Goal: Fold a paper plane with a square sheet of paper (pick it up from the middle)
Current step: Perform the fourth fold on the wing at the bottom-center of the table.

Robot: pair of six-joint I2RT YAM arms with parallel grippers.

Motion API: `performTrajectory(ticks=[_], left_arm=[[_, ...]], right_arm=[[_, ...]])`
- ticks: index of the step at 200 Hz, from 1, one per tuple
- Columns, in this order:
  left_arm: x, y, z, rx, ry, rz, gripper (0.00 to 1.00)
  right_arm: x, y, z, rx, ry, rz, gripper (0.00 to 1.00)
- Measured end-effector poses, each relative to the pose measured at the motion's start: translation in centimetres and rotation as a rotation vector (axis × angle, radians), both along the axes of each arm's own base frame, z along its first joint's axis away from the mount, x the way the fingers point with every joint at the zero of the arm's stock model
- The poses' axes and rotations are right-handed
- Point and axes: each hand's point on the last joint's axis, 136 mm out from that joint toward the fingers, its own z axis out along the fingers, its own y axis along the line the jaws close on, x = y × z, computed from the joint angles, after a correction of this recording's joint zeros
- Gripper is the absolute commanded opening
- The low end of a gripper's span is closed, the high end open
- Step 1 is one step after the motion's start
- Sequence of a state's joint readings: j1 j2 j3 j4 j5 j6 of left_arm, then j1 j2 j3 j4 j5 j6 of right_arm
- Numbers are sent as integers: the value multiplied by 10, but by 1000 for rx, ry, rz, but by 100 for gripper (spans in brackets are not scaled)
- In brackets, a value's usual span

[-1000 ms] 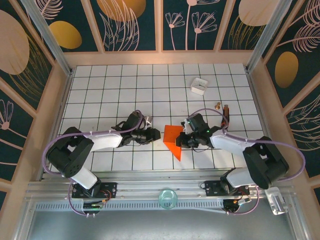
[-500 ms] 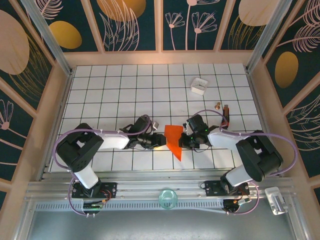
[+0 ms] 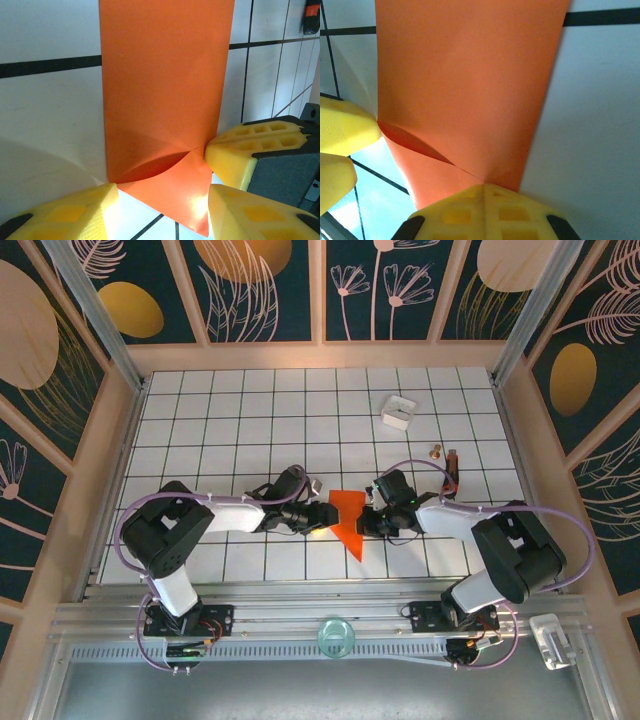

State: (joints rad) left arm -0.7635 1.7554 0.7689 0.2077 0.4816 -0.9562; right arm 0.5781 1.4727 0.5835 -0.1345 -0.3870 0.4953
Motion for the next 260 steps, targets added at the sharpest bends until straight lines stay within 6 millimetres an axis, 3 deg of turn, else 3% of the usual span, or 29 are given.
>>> performTrajectory(ticks=[113, 162, 260], left_arm=[[1, -1, 3, -62, 67, 99, 51], [9, 7, 19, -39, 17, 151, 50], [11, 3, -2, 23, 75, 143, 48]], right_arm=[[0, 0, 0, 13, -14, 1, 0], [0, 0, 0, 15, -17, 1, 0], [0, 0, 0, 15, -18, 0, 0]])
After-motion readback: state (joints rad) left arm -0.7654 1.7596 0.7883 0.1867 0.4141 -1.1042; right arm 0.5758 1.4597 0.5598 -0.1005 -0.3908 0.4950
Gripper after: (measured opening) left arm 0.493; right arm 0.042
